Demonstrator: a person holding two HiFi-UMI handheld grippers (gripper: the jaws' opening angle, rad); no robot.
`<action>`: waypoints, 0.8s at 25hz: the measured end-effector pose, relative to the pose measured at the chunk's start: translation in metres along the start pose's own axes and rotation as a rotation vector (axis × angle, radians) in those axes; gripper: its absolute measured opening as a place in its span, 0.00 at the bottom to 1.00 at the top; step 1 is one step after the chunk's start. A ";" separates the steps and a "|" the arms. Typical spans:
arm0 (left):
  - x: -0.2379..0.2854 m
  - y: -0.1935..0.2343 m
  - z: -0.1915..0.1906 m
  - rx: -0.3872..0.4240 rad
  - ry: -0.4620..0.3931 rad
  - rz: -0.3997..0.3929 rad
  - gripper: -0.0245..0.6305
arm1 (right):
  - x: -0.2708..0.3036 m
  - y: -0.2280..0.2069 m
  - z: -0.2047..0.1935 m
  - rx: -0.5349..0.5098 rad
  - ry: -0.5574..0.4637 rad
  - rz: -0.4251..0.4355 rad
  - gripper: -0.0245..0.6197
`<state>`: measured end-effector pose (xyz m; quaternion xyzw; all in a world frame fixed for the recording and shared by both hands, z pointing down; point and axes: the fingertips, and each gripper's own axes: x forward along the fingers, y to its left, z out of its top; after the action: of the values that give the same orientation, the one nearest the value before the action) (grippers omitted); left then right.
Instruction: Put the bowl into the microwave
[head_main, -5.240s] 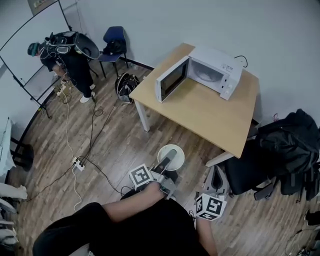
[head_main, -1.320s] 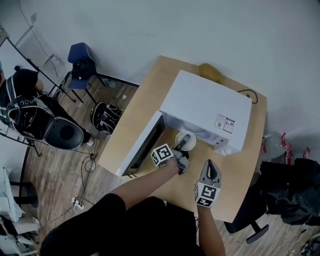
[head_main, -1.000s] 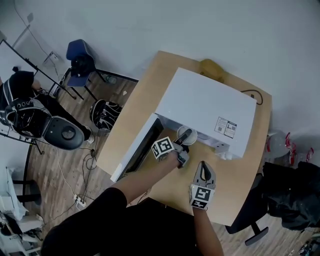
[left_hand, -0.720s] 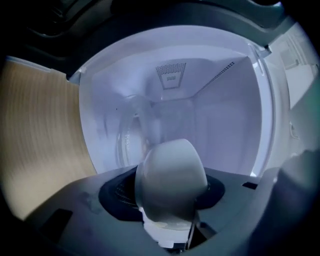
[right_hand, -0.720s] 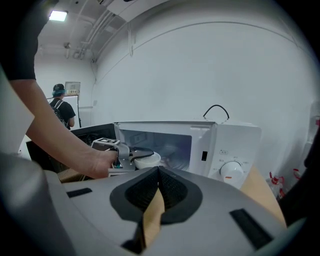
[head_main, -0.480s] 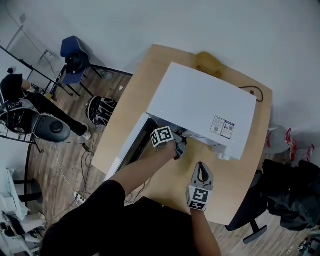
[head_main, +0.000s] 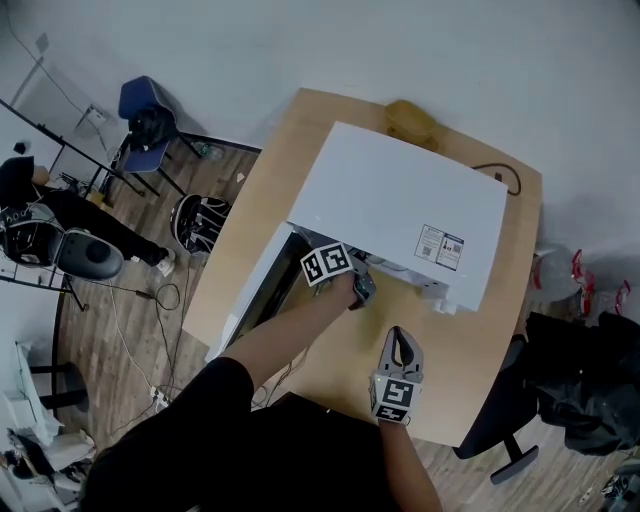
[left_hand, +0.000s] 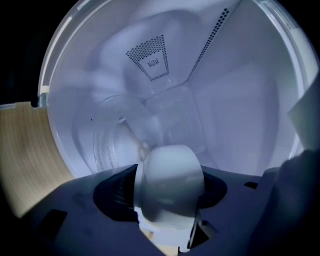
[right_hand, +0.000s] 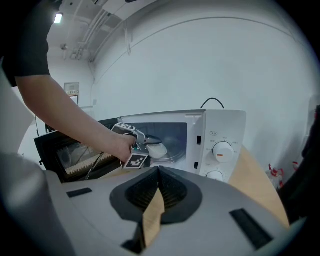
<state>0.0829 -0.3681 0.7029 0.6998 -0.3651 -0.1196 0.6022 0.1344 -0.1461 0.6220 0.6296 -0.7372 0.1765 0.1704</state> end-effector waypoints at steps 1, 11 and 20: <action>0.000 0.001 0.000 0.016 -0.007 0.018 0.43 | -0.001 -0.001 0.000 0.001 0.001 0.000 0.13; 0.003 0.005 0.004 0.188 -0.032 0.131 0.43 | -0.008 -0.012 0.000 0.013 -0.001 -0.008 0.13; 0.003 0.011 0.011 0.378 -0.026 0.199 0.43 | -0.006 -0.020 -0.001 -0.001 0.002 -0.013 0.13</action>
<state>0.0742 -0.3786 0.7108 0.7591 -0.4561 0.0021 0.4645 0.1546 -0.1432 0.6209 0.6342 -0.7329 0.1756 0.1727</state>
